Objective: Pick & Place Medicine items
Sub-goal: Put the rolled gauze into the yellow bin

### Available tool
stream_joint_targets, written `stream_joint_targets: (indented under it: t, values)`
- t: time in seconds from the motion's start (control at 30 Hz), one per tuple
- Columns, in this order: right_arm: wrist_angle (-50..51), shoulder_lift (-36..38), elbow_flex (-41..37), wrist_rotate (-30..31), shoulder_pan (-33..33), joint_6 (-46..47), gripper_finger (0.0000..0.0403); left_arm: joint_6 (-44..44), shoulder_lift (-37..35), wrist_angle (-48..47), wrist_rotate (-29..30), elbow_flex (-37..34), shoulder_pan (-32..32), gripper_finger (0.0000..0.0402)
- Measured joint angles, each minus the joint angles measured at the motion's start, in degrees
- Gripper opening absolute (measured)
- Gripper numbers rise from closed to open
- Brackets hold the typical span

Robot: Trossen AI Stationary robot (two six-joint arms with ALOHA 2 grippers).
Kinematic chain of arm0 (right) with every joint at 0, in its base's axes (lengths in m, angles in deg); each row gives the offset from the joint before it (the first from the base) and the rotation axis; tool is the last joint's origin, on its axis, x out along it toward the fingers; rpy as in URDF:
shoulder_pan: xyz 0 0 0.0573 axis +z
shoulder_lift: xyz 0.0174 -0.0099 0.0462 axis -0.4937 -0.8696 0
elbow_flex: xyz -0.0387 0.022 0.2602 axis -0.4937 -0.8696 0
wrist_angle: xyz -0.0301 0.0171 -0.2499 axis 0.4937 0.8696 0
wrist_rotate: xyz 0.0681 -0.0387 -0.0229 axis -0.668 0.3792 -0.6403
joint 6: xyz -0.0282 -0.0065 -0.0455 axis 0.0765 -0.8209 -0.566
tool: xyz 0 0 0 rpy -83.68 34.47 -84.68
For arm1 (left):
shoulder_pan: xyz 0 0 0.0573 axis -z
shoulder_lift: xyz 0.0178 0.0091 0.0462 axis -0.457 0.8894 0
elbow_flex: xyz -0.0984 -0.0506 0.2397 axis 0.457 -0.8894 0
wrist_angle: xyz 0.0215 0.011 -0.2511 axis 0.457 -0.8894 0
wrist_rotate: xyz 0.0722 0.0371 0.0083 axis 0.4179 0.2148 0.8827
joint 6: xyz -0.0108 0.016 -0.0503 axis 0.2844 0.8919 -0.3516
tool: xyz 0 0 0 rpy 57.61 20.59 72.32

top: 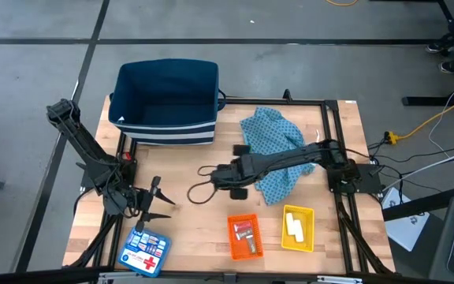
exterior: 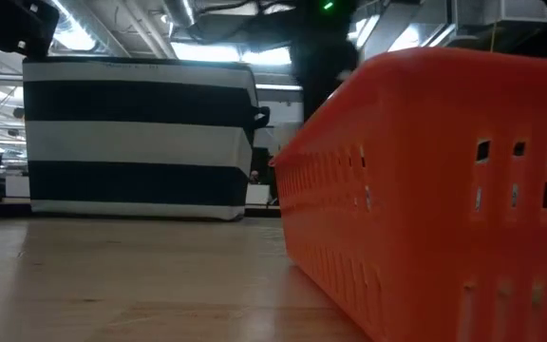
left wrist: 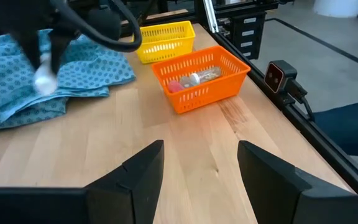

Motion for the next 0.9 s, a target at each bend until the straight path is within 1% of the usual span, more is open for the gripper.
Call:
stream_joint_targets:
  t: [0.1,0.23,0.4,0.6,0.67,0.77,0.83,0.9]
  values:
    - [7.08,1.14,0.00,-3.03,1.64,7.05,0.0075,0.01,0.00,0.02,-0.01,0.00,0.00,0.0200]
    - [13.27,2.02,0.02,-6.73,4.57,13.84,0.0075,0.03,0.00,0.10,-0.42,0.00,0.00,0.0200]
    - [15.98,2.17,0.02,-8.26,8.87,20.38,0.0075,0.10,0.00,0.20,-0.48,0.00,0.00,0.0200]
    - [15.97,2.19,0.02,-8.77,14.50,26.35,0.0075,0.08,0.00,0.22,-1.75,-0.02,0.00,0.0200]
    - [15.95,2.19,0.02,-7.79,16.39,28.33,0.0075,-0.16,0.00,0.22,-1.95,-0.01,0.00,0.0200]
    - [15.76,2.87,-0.27,-3.17,19.47,31.72,0.0075,-0.27,0.00,0.22,-1.99,0.00,0.00,0.0200]
    - [15.85,5.05,-2.33,-0.15,21.50,35.22,0.0075,-0.27,0.00,0.22,-2.01,0.00,0.00,0.0200]
    - [15.76,8.63,-6.26,2.33,23.39,39.79,0.0075,-0.18,0.00,0.24,-2.04,-0.02,0.00,0.0200]
